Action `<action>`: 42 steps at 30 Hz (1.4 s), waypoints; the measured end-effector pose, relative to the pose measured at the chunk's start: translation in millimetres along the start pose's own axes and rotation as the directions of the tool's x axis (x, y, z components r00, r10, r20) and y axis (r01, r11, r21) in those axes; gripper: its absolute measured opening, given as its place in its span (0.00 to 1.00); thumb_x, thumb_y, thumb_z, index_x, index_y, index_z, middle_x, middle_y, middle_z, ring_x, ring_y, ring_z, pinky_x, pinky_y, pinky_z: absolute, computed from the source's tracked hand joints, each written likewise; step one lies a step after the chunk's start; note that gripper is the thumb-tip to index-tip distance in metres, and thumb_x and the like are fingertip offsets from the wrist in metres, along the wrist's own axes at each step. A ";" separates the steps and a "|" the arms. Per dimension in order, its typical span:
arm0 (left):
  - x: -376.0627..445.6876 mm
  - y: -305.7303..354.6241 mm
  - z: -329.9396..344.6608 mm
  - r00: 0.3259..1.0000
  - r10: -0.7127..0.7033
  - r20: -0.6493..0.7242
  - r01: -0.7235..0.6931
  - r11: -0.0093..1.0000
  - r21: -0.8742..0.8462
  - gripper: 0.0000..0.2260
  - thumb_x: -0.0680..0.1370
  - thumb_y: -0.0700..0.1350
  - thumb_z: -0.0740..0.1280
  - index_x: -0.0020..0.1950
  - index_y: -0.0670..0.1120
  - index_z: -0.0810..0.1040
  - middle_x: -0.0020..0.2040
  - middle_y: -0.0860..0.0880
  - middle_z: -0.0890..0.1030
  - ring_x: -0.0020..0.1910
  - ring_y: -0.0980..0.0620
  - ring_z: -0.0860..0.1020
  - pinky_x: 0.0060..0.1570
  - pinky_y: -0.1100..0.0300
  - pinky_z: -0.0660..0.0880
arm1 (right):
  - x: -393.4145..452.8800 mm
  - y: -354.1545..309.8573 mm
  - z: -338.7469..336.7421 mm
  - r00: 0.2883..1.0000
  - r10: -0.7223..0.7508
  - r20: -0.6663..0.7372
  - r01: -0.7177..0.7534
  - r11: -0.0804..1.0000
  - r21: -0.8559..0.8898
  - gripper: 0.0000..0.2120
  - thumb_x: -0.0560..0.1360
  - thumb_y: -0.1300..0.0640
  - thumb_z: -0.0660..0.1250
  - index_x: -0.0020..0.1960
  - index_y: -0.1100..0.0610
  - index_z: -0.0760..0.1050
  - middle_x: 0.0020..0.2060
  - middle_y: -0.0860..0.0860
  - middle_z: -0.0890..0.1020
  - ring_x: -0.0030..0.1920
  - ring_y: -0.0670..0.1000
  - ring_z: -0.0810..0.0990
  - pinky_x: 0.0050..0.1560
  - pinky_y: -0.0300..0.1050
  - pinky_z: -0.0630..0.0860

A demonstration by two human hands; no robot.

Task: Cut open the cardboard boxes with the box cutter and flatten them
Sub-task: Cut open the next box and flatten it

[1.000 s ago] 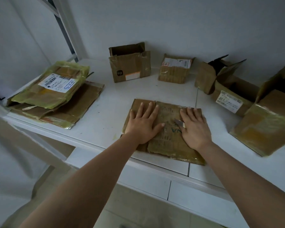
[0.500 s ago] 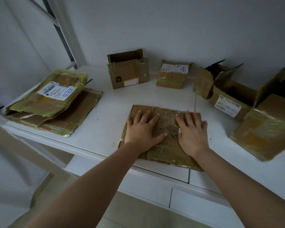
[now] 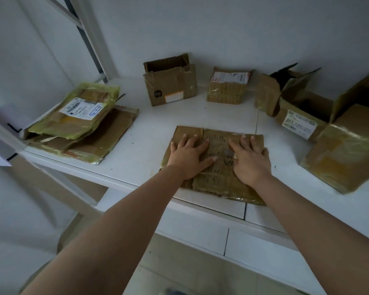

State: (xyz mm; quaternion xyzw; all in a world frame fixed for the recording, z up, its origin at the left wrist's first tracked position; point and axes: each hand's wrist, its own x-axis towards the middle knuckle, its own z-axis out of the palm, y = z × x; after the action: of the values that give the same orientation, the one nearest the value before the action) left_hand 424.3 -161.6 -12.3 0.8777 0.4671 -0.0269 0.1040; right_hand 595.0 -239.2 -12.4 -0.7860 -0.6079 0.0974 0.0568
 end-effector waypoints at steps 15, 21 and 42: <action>-49.5 -31.2 3.8 0.895 -0.427 -0.133 0.321 0.820 -0.473 0.42 0.70 0.68 0.66 0.75 0.46 0.58 0.69 0.45 0.69 0.67 0.44 0.69 0.66 0.44 0.68 | -37.0 -11.1 15.9 0.948 0.190 -0.254 -0.181 0.982 0.056 0.25 0.76 0.59 0.61 0.72 0.56 0.60 0.73 0.60 0.57 0.63 0.65 0.64 0.62 0.55 0.65; -65.9 -44.9 -38.5 0.849 -0.471 -0.239 0.263 0.769 -0.583 0.34 0.73 0.59 0.70 0.73 0.46 0.64 0.65 0.46 0.74 0.62 0.46 0.73 0.57 0.54 0.71 | -23.3 -23.5 14.9 0.948 0.113 -0.296 -0.076 0.988 0.134 0.25 0.76 0.61 0.62 0.72 0.57 0.62 0.74 0.60 0.57 0.66 0.67 0.63 0.63 0.57 0.66; -118.1 -284.3 -177.4 0.545 -0.546 -0.636 0.108 0.798 -0.593 0.27 0.77 0.60 0.62 0.75 0.59 0.59 0.68 0.48 0.71 0.60 0.50 0.74 0.59 0.53 0.73 | 84.5 -305.1 -60.6 0.882 0.028 -0.470 0.170 0.912 0.374 0.24 0.82 0.53 0.53 0.76 0.43 0.53 0.64 0.62 0.67 0.45 0.60 0.77 0.39 0.43 0.67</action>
State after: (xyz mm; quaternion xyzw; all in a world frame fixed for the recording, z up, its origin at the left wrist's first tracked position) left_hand 114.3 -66.8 133.3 0.6341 0.6159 0.4569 0.0994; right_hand 340.8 -78.2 103.0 -0.7337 -0.5719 0.0272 0.3658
